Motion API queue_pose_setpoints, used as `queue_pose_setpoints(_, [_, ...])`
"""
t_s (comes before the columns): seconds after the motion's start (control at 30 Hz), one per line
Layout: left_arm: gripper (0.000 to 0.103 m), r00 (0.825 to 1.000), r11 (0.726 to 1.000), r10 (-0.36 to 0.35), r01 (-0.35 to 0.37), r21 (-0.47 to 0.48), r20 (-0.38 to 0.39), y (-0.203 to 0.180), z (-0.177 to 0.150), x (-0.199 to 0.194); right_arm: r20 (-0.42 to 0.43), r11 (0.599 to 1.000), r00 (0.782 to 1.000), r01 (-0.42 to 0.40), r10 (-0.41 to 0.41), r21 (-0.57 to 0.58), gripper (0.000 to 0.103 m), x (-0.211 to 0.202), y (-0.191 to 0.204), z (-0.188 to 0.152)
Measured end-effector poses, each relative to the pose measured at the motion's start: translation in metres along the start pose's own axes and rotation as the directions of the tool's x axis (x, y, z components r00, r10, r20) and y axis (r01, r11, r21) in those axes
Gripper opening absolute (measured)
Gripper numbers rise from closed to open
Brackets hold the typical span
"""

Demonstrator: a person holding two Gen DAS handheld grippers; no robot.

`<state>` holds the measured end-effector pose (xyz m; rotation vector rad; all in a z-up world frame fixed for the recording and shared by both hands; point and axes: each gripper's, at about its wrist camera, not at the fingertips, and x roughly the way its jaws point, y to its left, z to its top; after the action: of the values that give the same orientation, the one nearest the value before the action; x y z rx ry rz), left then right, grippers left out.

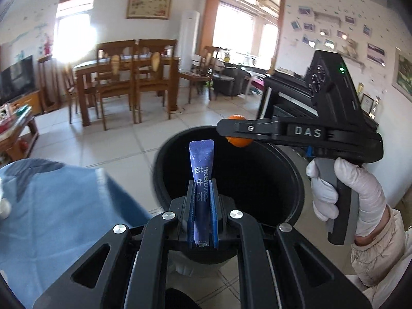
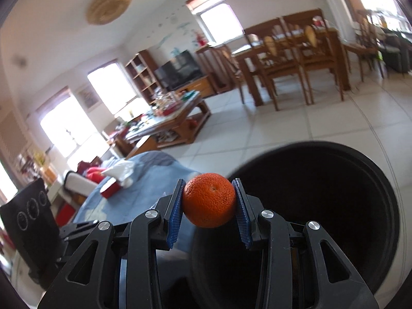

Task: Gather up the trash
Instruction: 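Carry blue tube and orange over the black bin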

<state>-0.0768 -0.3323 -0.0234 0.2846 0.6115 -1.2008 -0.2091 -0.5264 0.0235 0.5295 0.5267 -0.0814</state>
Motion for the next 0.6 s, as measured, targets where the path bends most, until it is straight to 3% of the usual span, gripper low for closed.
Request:
queue_pose_setpoints(0.23, [0.010, 0.998, 0.999, -0.037, 0.038, 0.024, -0.042, -0.021, 0.002, 0.032, 0.009, 0.997, 0.999, 0.038, -0.038, 0.063, 0.037, -0.011, -0.049, -0.013])
queue_pose_setpoints(0.6, [0.010, 0.989, 0.995, -0.081, 0.088, 0.049, -0.126, -0.033, -0.004, 0.074, 0.018, 0.990, 0.997, 0.072, -0.075, 0.121, 0.037, -0.009, -0.081, -0.017])
